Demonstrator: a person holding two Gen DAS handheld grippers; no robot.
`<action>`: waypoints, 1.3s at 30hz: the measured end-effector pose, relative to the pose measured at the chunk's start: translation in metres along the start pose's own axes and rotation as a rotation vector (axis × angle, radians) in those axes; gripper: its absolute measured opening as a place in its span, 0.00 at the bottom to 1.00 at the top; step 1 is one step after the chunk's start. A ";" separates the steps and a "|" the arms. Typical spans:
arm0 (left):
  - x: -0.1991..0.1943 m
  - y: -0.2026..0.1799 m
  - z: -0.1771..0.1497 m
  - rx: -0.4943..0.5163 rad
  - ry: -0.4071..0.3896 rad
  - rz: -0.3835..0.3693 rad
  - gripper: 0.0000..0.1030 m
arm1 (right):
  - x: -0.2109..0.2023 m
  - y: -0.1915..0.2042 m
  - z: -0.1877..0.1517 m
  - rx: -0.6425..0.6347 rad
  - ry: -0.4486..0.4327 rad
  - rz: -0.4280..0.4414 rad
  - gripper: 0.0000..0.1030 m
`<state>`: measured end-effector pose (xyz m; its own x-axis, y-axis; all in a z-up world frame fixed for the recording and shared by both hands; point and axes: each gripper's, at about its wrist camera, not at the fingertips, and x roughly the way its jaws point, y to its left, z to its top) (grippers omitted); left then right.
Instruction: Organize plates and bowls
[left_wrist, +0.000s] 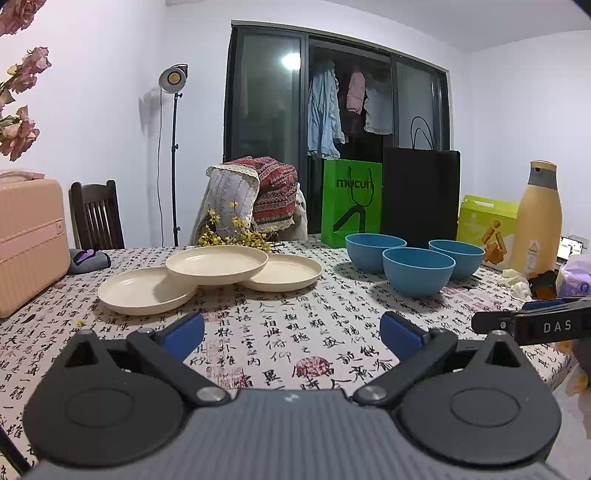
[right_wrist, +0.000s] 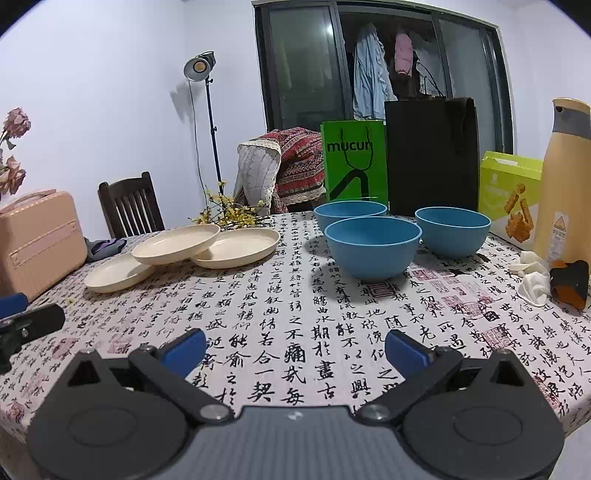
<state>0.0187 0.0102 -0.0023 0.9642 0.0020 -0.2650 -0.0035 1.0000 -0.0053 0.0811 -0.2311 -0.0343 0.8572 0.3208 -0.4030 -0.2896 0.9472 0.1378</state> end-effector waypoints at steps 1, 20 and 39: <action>0.001 0.000 0.000 0.004 -0.004 0.004 1.00 | 0.002 0.000 0.001 0.003 0.001 0.002 1.00; 0.016 0.017 0.020 -0.022 -0.024 0.054 1.00 | 0.019 0.010 0.021 -0.009 -0.028 0.008 1.00; 0.022 0.027 0.053 -0.034 -0.017 0.106 1.00 | 0.038 0.024 0.052 -0.035 -0.060 0.029 1.00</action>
<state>0.0542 0.0378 0.0424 0.9623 0.1082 -0.2496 -0.1146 0.9933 -0.0113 0.1293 -0.1961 0.0003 0.8717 0.3486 -0.3443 -0.3288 0.9372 0.1165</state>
